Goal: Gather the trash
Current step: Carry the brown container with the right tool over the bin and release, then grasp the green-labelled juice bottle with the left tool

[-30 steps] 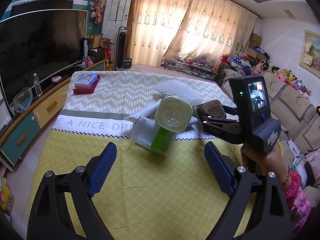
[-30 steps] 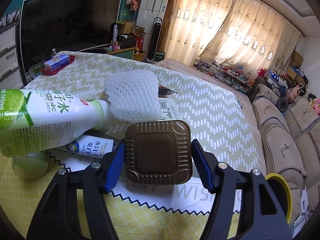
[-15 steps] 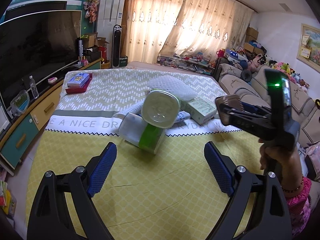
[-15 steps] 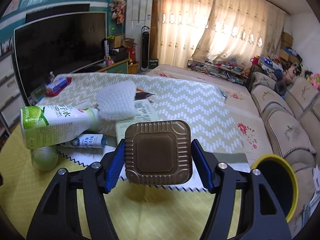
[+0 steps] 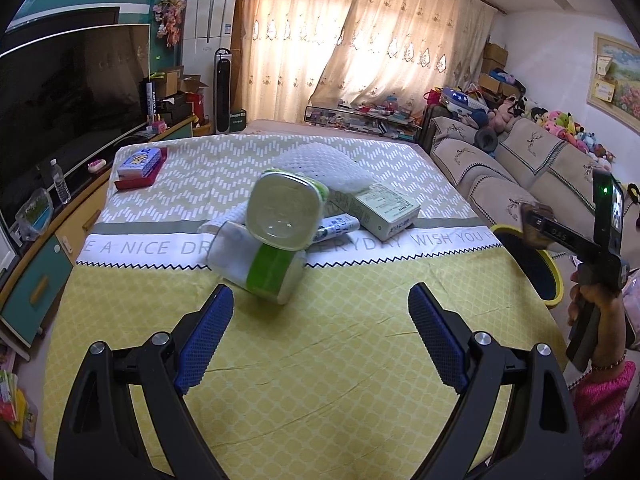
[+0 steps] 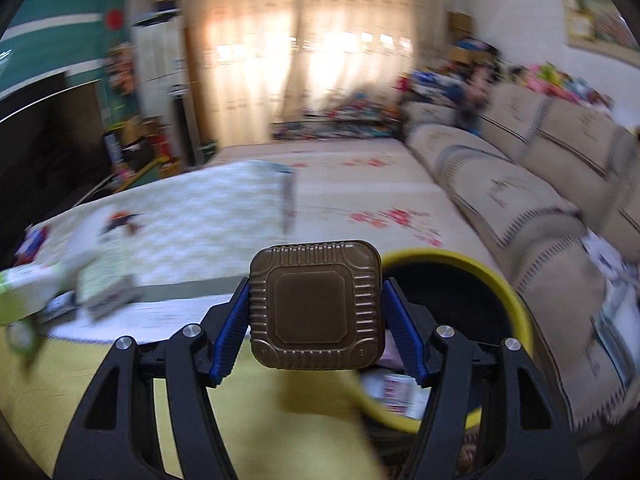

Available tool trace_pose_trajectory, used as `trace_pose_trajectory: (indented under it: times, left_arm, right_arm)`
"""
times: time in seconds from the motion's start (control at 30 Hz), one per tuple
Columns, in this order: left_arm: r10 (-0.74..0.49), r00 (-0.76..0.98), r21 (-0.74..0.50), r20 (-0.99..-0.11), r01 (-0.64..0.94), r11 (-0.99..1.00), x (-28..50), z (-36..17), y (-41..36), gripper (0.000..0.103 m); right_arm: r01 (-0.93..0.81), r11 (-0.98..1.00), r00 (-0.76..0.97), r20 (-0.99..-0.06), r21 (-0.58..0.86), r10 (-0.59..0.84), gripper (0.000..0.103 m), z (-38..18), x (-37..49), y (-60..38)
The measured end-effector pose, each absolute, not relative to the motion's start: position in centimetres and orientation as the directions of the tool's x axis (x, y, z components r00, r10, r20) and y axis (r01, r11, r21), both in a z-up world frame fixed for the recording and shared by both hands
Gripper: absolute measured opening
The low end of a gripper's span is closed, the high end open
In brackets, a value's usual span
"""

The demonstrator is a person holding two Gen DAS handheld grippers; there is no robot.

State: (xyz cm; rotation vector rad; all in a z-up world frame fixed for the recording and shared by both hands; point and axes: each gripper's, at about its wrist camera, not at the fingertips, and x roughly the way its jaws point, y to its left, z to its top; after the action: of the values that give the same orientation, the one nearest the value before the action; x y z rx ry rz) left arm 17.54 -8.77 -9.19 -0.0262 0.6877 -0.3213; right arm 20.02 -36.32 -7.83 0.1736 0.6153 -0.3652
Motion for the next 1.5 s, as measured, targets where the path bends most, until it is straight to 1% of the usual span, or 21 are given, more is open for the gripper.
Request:
trace_pose_trajectory:
  times: [0.13,0.33,0.4,0.47,0.57,0.7,0.87,1.03,1.23,1.33,1.37,1.43,1.5]
  left_arm:
    - [-0.304,0.718,-0.12,-0.626,0.296,0.948,17.7,-9.3,-9.6,0.088]
    - [-0.303,0.709,-0.104,-0.637,0.31,0.945,18.0,-9.2,-10.8,0.088]
    - [-0.301,0.708,-0.099,-0.639,0.312,0.945,18.1,-9.2,-11.1,0.088]
    - [-0.297,0.706,-0.094,-0.643,0.312,0.946,18.3,-9.3,-11.3,0.088]
    - [-0.292,0.704,-0.09,-0.648,0.31,0.946,18.5,-9.4,-11.3,0.088]
    - [-0.277,0.709,-0.078,-0.649,0.301,0.95,18.8,-9.4,-11.2,0.088]
    - [-0.242,0.725,-0.055,-0.644,0.272,0.961,20.0,-9.3,-10.3,0.088]
    - [-0.213,0.742,-0.032,-0.636,0.25,0.968,21.7,-9.0,-9.4,0.088]
    - [-0.198,0.747,-0.016,-0.634,0.244,0.97,24.7,-9.0,-8.9,0.088]
    - [-0.196,0.747,-0.006,-0.635,0.249,0.969,25.8,-9.1,-8.9,0.088]
    - [-0.197,0.747,-0.005,-0.634,0.25,0.968,26.0,-9.1,-9.0,0.087]
    - [-0.202,0.745,-0.003,-0.635,0.259,0.966,26.6,-9.4,-9.1,0.082]
    - [-0.201,0.739,0.0,-0.643,0.262,0.965,27.1,-9.7,-9.3,0.08]
  right_arm:
    - [0.492,0.869,0.701,-0.614,0.05,-0.362,0.062,-9.4,19.2,-41.2]
    - [0.549,0.834,0.661,-0.637,0.051,-0.396,0.065,-11.2,18.8,-44.9]
    - [0.559,0.827,0.658,-0.638,0.058,-0.4,0.072,-11.5,18.9,-45.6]
    - [0.568,0.82,0.661,-0.632,0.068,-0.405,0.074,-11.6,19.0,-45.6]
    - [0.564,0.822,0.673,-0.62,0.076,-0.403,0.074,-11.5,18.9,-45.3]
    - [0.539,0.833,0.716,-0.59,0.127,-0.374,0.074,-10.3,18.3,-44.5]
    - [0.459,0.871,0.801,-0.505,0.173,-0.321,0.077,-8.0,17.7,-41.3]
    - [0.378,0.912,0.85,-0.449,0.159,-0.274,0.079,-6.9,18.3,-37.6]
    - [0.333,0.933,0.851,-0.47,0.136,-0.236,0.079,-7.6,19.7,-35.4]
    - [0.334,0.933,0.856,-0.458,0.132,-0.242,0.079,-7.5,19.7,-35.2]
    - [0.335,0.933,0.854,-0.462,0.132,-0.241,0.079,-7.6,19.8,-35.2]
    - [0.335,0.933,0.852,-0.465,0.13,-0.24,0.079,-7.6,19.9,-35.1]
    - [0.332,0.936,0.851,-0.466,0.12,-0.242,0.08,-7.6,20.0,-34.9]
